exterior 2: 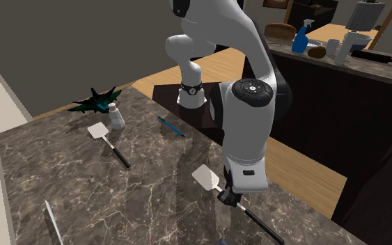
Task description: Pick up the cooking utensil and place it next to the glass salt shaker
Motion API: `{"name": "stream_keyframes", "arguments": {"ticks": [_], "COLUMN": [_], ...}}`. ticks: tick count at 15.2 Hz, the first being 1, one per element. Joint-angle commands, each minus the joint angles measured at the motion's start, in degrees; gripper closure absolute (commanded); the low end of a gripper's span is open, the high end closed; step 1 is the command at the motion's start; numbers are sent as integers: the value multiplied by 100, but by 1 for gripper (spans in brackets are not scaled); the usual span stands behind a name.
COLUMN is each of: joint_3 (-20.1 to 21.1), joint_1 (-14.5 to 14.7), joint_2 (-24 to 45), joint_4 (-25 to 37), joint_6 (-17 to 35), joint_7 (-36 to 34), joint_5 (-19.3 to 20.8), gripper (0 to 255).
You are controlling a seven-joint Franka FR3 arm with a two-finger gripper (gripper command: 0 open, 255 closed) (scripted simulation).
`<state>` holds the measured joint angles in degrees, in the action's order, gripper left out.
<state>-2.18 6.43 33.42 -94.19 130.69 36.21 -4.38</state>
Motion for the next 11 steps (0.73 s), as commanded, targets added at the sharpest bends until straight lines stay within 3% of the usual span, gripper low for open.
{"name": "stream_keyframes", "arguments": {"ticks": [1,11], "joint_3": [-2,-22], "joint_1": [1,10], "joint_2": [-42,-421], "joint_4": [12,221], "joint_6": [-56,-642], "joint_7": [-4,-43], "joint_5": [4,39], "gripper": [255,255]}}
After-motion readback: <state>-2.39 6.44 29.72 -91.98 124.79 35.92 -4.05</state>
